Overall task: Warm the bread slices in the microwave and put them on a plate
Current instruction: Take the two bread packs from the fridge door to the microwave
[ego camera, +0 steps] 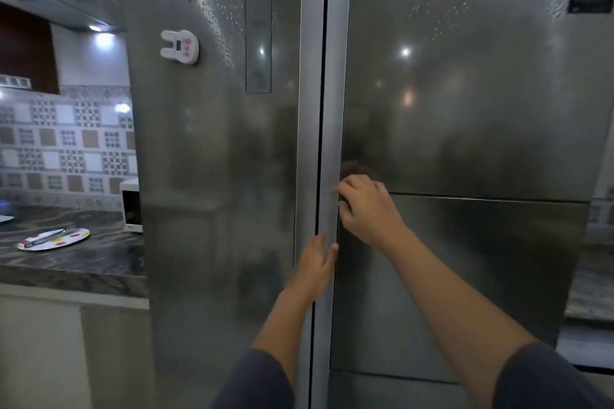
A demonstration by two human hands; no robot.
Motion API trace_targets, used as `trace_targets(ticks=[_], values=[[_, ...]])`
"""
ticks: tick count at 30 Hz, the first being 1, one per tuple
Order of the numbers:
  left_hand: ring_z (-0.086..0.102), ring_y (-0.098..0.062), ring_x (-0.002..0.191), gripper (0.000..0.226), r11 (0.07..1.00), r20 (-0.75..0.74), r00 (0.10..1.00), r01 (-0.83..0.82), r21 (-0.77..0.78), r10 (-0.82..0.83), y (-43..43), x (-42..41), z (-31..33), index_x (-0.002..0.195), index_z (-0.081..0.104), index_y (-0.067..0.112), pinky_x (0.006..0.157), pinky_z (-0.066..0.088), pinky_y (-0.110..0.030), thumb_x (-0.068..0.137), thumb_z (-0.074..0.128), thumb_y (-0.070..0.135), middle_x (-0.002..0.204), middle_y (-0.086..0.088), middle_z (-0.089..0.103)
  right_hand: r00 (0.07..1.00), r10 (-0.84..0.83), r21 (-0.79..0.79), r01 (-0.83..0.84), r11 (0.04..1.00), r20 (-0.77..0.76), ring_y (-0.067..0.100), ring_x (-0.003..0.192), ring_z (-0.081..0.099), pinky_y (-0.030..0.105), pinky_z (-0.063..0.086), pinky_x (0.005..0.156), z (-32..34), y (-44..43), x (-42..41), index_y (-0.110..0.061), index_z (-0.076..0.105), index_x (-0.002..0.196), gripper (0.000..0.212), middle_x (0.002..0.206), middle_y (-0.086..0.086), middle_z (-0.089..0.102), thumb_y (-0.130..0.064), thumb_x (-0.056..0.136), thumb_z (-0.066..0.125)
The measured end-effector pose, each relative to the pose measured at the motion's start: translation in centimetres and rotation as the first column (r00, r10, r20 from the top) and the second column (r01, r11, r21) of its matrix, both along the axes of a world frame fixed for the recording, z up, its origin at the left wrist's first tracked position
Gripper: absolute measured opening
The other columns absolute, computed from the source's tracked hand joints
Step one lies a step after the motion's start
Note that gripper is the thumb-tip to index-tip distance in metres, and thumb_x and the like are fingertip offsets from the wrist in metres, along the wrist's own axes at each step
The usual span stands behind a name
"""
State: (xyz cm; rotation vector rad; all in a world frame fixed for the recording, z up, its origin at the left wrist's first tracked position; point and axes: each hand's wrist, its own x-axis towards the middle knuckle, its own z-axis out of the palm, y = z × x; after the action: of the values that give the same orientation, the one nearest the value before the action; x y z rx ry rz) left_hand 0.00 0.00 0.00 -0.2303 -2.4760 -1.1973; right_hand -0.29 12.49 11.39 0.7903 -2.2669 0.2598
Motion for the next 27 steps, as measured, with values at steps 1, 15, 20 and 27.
trace_targets(ticks=[1, 15, 20, 27], values=[[0.028, -0.020, 0.139, 0.061, 0.998, 0.021, 1.000, -0.022, 0.065, 0.020, 0.3, -0.7, -0.5, 0.146, 0.020, 0.013, 0.114, 0.026, -0.037, 0.097, 0.029, 0.048, 0.151, -0.006, 0.027, 0.999, 0.014, 0.037, -0.012, 0.999, -0.036, 0.020, 0.125, 0.042, 0.036, 0.030, 0.102, 0.0, -0.4, -1.1, -0.016, 0.055, 0.121, 0.035, 0.126, 0.002, 0.052, -0.017, 0.088, 0.046], [0.042, -0.007, 0.067, 0.025, 0.871, 0.016, 0.992, -0.117, 0.478, 0.125, 4.9, -6.0, -5.5, 0.089, 0.045, 0.019, 0.060, 0.036, -0.021, 0.100, 0.029, 0.034, 0.075, 0.004, 0.044, 0.949, -0.166, 0.531, 0.289, 0.797, -0.268, 0.025, 0.147, -0.003, 0.056, -0.008, 0.114, -2.0, -1.5, -7.0, -0.012, 0.044, 0.136, 0.047, 0.154, 0.007, 0.025, -0.031, 0.096, 0.027], [0.042, -0.014, 0.071, 0.034, 0.924, 0.049, 0.995, -0.095, 0.371, 0.082, 3.5, -5.7, -4.8, 0.098, 0.049, 0.005, 0.061, 0.033, -0.024, 0.101, 0.028, 0.032, 0.083, -0.009, 0.046, 0.924, -0.294, 0.523, 0.382, 0.762, -0.246, 0.026, 0.146, -0.007, 0.057, -0.004, 0.115, -2.1, -3.0, -5.7, -0.010, 0.037, 0.141, 0.050, 0.157, 0.009, 0.017, -0.030, 0.096, 0.029], [0.043, -0.007, 0.069, 0.024, 0.928, -0.009, 1.000, 0.025, 0.371, -0.023, 4.2, 0.0, -6.2, 0.093, 0.047, 0.014, 0.064, 0.036, -0.023, 0.100, 0.032, 0.032, 0.081, 0.000, 0.048, 0.916, -0.301, 0.349, 0.382, 0.856, -0.265, 0.024, 0.144, 0.020, 0.049, 0.009, 0.117, -3.6, -1.6, 0.1, 0.000, 0.056, 0.124, 0.053, 0.141, 0.010, 0.047, -0.024, 0.085, 0.029]])
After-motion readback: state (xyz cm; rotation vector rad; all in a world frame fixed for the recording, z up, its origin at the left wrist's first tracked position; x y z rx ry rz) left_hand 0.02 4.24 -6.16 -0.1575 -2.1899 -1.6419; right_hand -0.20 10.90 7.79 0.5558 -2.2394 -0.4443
